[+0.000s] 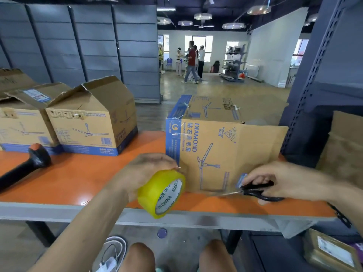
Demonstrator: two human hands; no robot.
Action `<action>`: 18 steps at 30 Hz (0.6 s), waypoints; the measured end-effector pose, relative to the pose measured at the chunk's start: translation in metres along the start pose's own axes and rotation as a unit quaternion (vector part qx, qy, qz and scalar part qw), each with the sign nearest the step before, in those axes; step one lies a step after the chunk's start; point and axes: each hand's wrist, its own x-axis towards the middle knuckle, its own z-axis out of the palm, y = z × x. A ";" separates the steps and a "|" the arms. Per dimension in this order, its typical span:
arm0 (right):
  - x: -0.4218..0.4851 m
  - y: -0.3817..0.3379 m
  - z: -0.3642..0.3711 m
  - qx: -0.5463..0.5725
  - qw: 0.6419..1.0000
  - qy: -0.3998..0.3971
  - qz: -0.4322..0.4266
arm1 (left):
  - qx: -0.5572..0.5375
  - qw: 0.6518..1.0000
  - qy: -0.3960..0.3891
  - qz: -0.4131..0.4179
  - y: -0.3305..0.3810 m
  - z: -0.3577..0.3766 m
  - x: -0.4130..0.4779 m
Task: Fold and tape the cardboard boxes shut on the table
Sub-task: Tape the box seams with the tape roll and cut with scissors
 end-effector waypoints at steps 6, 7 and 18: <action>0.000 0.056 0.020 0.001 0.999 0.023 0.045 | -0.013 1.000 -0.007 0.017 -0.014 0.012 -0.006; 0.001 0.063 0.023 0.000 0.998 0.038 0.046 | -0.018 0.999 -0.001 0.028 -0.015 0.018 -0.006; -0.001 0.049 0.037 -0.302 0.936 0.164 0.079 | 0.065 0.959 0.120 0.248 -0.003 0.036 -0.026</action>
